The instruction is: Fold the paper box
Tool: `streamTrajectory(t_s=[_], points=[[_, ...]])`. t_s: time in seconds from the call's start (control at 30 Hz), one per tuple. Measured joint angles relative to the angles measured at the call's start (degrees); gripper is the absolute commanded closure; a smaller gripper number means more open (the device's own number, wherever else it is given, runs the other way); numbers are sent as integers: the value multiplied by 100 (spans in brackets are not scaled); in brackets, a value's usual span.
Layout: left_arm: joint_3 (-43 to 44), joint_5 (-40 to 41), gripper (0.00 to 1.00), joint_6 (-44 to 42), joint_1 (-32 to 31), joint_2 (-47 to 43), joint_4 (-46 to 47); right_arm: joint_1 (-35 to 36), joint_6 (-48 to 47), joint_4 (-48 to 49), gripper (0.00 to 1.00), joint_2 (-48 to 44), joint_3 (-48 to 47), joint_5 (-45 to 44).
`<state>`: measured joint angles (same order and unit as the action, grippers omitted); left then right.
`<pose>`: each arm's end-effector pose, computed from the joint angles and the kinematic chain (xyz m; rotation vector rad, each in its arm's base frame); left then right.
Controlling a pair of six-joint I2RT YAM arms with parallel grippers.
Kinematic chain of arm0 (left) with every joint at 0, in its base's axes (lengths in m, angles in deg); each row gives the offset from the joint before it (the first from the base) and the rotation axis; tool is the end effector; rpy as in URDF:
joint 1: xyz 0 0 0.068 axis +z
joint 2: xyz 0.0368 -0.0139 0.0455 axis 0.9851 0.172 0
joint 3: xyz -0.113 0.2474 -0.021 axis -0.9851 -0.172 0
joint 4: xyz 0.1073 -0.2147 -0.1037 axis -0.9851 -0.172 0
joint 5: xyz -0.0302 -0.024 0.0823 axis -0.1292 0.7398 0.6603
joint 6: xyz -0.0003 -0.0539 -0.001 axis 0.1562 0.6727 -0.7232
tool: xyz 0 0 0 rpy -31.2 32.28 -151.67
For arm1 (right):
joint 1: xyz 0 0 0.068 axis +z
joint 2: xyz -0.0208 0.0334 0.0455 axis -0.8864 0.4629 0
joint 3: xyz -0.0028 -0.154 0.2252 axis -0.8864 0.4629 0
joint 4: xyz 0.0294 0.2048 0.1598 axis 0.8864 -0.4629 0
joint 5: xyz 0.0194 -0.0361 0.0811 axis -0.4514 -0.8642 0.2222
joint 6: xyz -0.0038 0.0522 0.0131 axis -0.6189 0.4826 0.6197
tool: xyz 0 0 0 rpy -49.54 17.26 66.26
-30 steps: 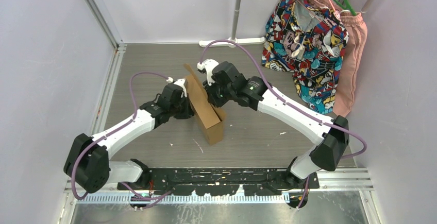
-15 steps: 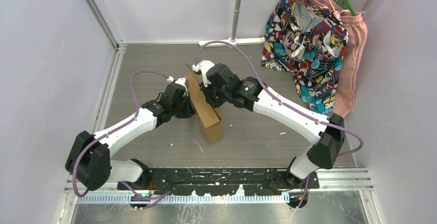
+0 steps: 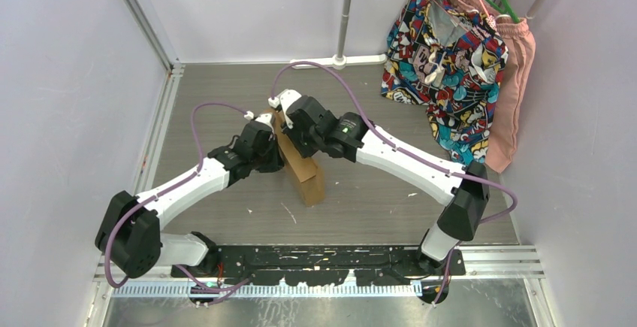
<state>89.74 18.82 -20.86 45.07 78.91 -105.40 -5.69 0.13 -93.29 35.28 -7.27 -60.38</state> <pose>0.2225 -0.1535 0.2304 -0.0384 2.4335 -0.5144 0.2044 0.3003 0.3504 -0.9319 2.1602 0.3440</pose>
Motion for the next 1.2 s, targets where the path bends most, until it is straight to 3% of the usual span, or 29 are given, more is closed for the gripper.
streamTrajectory(t_s=[0.47,0.8,1.2], points=[[46,79,100,-199,-105,-680,-352,125,-181,730,81,232,155,-271],[468,745,96,-411,-109,-1729,-1054,153,-282,1113,81,232,332,-271],[1331,981,92,-669,280,-1646,-1403,155,-457,1327,80,146,529,-271]])
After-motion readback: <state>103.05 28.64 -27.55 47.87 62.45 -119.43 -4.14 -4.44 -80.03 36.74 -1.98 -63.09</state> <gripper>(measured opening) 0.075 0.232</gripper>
